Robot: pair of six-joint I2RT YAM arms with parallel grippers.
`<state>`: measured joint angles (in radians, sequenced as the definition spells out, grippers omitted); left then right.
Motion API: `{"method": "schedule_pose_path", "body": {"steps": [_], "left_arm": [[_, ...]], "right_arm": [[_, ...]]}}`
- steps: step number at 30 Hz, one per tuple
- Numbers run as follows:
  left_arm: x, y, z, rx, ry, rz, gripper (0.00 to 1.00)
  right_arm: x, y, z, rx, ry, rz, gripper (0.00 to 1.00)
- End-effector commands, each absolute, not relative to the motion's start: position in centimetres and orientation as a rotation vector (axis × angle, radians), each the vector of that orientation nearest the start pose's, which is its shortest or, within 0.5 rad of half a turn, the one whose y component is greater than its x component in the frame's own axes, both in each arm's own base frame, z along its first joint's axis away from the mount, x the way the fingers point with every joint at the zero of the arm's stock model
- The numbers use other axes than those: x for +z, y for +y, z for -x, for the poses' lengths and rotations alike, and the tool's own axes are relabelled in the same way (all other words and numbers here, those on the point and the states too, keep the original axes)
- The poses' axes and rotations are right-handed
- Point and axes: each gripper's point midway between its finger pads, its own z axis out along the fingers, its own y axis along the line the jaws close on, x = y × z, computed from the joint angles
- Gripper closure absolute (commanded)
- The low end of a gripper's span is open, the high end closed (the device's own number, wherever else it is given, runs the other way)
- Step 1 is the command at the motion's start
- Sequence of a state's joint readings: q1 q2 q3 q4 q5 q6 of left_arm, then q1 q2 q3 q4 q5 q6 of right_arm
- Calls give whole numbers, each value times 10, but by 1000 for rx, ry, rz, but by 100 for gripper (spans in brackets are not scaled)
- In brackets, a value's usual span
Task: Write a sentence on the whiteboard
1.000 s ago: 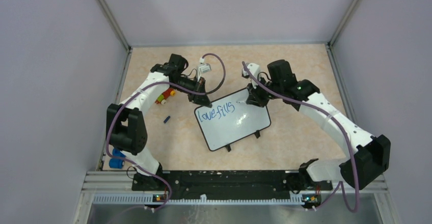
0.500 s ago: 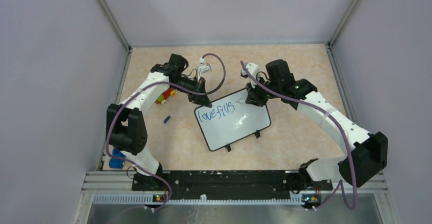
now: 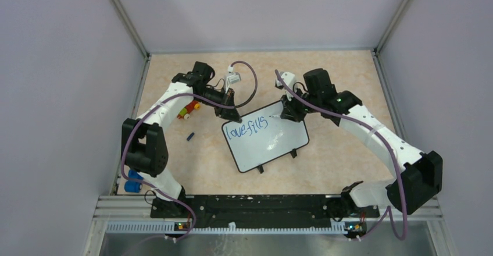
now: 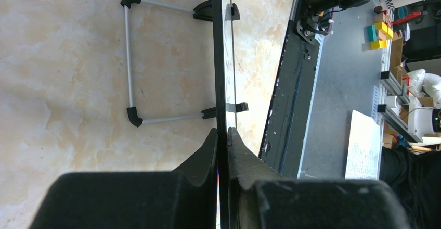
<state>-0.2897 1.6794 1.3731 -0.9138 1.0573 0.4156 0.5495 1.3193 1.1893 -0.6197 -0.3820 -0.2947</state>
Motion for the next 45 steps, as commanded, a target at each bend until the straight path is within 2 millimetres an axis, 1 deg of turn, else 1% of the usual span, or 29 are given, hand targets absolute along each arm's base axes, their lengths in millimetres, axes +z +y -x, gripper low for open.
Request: {"method": "schedule_pose_path", "body": {"steps": [1,9,18,27,32,36,45], "left_arm": [[191,-239,-268,-1422,2102,-1106,100],[191,-239,-268,-1422,2104,-1105,100],[191,-239,-268,-1423,2102,-1107,100],[191,-239,-267,-1421,2097,-1110,100],[191,-238,-267,-1421,2100,-1109,100],[191,-239,-268,-1419,2097,-1110,100],[191,-239,-268,-1421,2101,-1109,100]], "right_arm": [[201,223,-279,522,2023,1098,100],[198,222,-275,532,2026,1115,100],[221,222,-293,475,1986,1072,100],[233,223,-300,472,1965,1050,100],[228,223,-298,479,1974,1064,100],[217,222,-293,487,2001,1080,100],[206,217,-281,501,2029,1109,100]]}}
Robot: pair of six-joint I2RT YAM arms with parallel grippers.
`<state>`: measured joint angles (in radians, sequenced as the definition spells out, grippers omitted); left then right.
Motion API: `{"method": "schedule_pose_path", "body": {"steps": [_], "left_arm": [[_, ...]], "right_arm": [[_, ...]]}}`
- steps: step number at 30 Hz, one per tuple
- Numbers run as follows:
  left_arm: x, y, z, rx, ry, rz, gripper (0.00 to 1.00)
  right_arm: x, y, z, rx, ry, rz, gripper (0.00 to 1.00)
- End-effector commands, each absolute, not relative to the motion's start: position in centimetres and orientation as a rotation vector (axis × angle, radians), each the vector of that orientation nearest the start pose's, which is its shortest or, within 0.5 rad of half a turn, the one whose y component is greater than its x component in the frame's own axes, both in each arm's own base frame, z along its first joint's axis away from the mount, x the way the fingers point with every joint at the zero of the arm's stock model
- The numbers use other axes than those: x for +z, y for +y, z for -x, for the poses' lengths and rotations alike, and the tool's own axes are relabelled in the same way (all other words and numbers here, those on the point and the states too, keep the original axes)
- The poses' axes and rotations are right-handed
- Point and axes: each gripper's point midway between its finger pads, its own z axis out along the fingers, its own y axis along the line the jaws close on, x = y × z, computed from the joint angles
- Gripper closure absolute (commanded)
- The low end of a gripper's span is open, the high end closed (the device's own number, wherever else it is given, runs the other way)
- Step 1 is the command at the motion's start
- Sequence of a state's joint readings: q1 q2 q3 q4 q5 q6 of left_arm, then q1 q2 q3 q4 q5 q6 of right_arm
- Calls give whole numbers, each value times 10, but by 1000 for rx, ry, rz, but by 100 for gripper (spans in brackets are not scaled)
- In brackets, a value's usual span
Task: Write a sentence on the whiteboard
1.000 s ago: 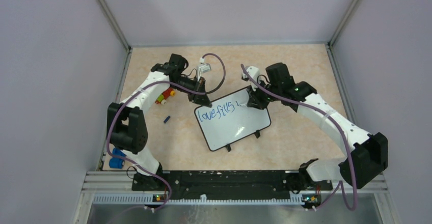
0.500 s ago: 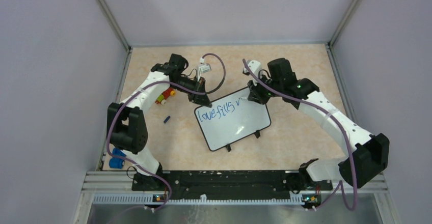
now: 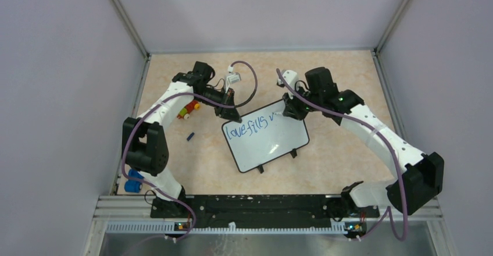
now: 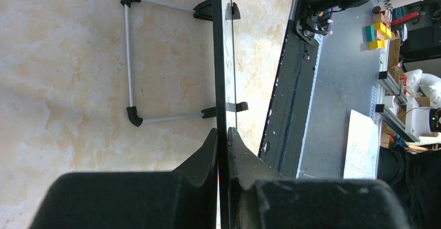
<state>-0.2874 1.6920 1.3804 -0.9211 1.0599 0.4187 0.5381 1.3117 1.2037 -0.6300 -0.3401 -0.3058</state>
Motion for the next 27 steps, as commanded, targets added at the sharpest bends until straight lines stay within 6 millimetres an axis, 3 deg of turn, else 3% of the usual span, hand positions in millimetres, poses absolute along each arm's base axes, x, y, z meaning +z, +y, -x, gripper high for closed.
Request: {"method": "schedule_pose_path", "body": {"steps": [1,14,27], "left_arm": [[191,-239,-268,-1420,2099,-1110,100],[191,-238,-267,-1419,2101,-1109,100],[191,-238,-267,-1415,2101,-1109,100]], "right_arm": [[204,217,-280,502,2034,1111,100],[182,213,-263,538,2075,1136,100],[191,245,-259,589,2022,1196,100]]}}
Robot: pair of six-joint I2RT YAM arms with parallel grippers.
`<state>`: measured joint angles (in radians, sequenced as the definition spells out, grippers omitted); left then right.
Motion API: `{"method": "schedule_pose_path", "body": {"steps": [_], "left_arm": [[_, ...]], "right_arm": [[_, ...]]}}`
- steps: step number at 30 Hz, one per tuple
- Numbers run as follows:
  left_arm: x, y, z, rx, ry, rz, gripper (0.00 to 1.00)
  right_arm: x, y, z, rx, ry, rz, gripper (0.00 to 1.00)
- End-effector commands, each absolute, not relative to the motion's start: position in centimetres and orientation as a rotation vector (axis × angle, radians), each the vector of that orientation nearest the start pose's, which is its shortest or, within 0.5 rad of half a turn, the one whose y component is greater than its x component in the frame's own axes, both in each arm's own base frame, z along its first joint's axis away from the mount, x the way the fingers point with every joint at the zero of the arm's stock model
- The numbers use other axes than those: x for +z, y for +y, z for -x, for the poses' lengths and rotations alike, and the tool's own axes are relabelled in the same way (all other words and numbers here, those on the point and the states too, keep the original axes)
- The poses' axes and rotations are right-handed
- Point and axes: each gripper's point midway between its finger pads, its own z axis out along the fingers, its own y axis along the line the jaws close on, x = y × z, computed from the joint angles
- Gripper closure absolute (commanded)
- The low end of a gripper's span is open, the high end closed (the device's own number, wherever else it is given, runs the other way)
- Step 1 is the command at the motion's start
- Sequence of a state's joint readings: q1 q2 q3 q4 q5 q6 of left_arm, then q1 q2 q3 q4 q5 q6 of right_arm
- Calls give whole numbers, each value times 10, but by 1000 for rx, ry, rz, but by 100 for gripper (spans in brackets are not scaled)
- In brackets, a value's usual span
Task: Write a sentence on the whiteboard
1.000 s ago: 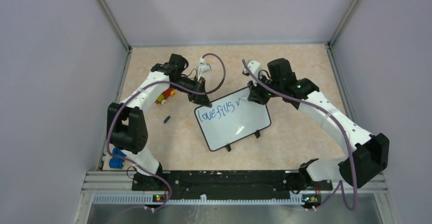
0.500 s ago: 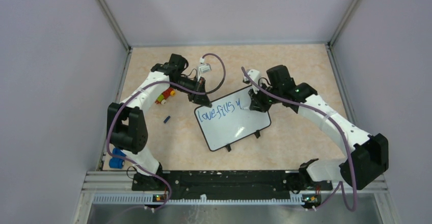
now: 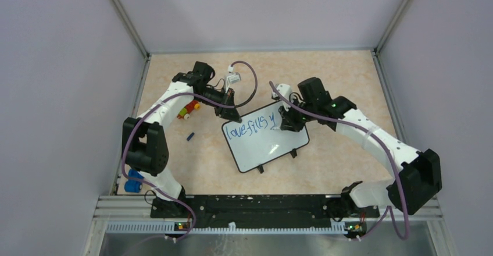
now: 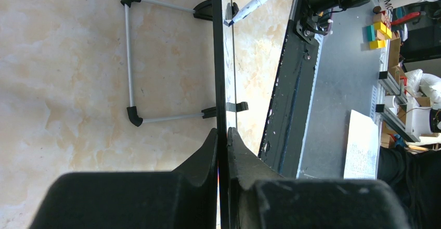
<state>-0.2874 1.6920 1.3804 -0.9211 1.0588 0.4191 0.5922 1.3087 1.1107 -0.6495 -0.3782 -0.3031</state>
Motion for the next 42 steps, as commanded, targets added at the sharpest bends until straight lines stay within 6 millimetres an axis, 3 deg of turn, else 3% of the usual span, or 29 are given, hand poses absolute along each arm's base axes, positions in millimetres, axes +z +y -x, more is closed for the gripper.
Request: {"method": "schedule_pose_path", "body": {"steps": [1,7,12,20,42], "left_arm": [[191,-238,-267,-1416,2102,-1109,100],[191,-238,-268,-1419,2104,-1107,100],[192,-239,-268,-1418,2100,-1109,100],[193,-238,-267,-1416,2099,-1109,100],[192,-238,-267,-1414,2097,-1112,100]], "right_arm": [[193,247,-260,591,2017,1197,100],[216,246,-253,643,1959,1180,100],[232,230,-258,637,1946,1122,100],[231,213,-279,542,1974,1061,100],[221,218,-293,529,1996,1063,100]]}}
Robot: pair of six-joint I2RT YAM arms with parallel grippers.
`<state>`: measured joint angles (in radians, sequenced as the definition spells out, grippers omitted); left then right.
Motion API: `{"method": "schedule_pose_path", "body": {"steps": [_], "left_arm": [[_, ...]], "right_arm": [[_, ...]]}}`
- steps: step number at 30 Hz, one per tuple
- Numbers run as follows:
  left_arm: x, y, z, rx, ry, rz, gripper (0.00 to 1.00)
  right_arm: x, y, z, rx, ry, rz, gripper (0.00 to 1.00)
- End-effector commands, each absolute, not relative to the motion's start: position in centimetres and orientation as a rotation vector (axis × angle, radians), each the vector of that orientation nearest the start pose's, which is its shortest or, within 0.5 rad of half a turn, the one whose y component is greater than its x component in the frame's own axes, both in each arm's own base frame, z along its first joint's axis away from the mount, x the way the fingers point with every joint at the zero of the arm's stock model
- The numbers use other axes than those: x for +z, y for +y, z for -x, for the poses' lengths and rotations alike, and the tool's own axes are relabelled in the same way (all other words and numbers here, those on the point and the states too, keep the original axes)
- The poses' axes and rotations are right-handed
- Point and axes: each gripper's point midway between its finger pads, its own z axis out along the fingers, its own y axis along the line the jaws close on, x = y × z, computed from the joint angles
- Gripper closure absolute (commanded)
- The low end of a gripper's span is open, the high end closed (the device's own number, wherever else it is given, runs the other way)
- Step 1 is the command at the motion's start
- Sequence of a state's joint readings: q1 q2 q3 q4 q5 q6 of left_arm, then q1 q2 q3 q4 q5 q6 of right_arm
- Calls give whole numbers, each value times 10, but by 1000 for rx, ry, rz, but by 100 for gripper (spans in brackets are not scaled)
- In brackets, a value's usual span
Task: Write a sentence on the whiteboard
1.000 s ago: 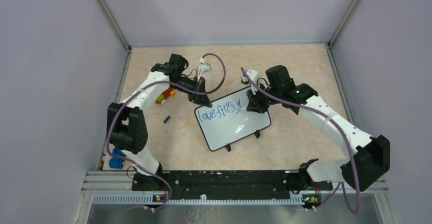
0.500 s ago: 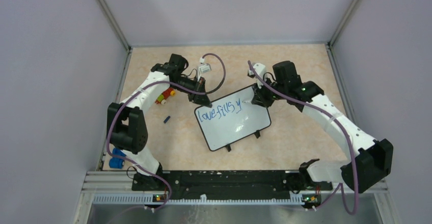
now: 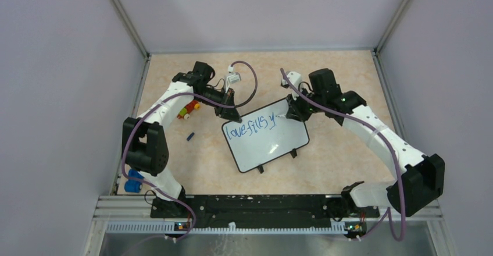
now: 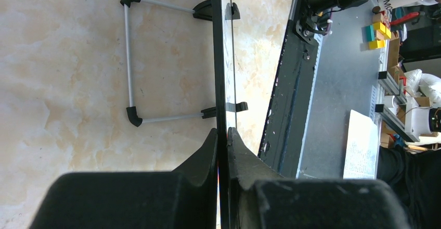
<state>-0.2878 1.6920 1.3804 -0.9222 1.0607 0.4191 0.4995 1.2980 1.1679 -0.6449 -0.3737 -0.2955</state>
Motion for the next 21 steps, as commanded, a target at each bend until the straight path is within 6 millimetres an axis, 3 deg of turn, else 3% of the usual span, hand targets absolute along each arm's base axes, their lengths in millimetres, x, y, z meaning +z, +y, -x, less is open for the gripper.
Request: {"method": "schedule_pose_path", "body": {"steps": [1,16,21], "left_arm": [[192,-238,-267,-1415,2098,-1112,100],[190,-238,-268,-1415,2103,-1110,100],[189,-238,-268,-1416,2107,-1108,100]], "right_arm": [[221,218,-292,532,1996,1064,100],[190,210,-273,550,2064,1108,100],[188,206,-272,529,2070,1109,100]]}}
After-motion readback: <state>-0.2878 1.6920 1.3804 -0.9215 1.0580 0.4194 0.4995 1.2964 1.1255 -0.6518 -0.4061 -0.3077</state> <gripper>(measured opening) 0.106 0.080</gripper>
